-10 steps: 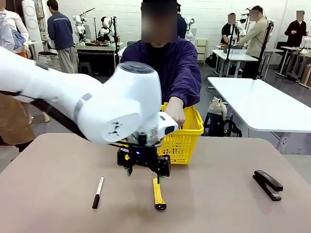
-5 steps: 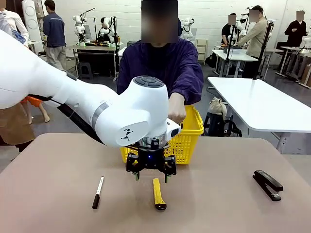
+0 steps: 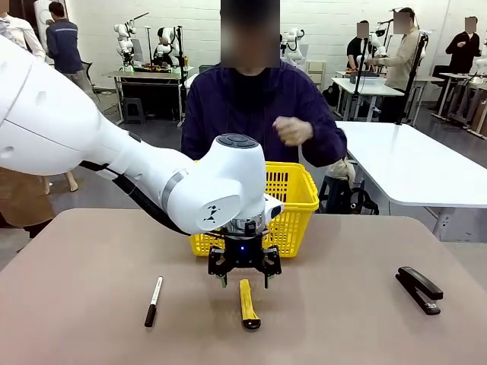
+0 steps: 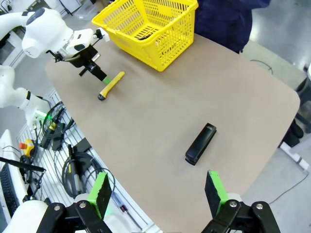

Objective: Place the items the person wants into the basket.
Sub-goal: Pick up the item the person points to and place it in the Market Basket.

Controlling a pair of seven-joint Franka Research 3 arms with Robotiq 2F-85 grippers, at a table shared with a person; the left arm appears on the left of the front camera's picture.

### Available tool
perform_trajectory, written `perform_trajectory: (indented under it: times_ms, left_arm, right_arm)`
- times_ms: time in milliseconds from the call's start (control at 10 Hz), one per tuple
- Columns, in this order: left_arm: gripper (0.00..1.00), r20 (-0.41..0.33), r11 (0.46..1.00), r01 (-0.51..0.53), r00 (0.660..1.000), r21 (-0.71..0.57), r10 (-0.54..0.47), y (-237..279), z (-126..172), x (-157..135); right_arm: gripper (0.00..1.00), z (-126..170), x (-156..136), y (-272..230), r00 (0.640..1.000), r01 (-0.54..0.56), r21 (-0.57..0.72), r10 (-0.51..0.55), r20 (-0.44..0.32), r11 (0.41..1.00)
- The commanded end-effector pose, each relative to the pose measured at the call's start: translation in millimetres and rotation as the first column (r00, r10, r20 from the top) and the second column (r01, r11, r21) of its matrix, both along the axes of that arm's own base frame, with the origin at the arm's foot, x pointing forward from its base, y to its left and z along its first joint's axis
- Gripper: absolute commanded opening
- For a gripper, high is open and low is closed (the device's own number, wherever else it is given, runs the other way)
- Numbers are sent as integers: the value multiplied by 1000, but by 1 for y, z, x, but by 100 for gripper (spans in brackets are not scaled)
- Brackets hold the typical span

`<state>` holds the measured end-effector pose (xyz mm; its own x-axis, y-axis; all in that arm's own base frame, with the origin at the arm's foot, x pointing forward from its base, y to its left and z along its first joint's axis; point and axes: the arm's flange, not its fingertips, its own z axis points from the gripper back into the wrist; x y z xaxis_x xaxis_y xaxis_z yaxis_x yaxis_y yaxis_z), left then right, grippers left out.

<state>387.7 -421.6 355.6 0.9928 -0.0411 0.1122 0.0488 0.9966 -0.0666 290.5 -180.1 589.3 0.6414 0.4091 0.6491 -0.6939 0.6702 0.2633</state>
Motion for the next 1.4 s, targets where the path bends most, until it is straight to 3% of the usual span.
perform_trajectory:
  times_ms: [0,1300]
  left_arm:
    - [100,19,999,-46,999,20,45,-16,-4,7]
    - [100,-36,991,-85,995,108,89,-22,-40,21]
  right_arm:
    - [100,-1,1,-1,1000,-15,28,15,23,1000]
    - [100,-1,1,-1,1000,-15,28,15,23,1000]
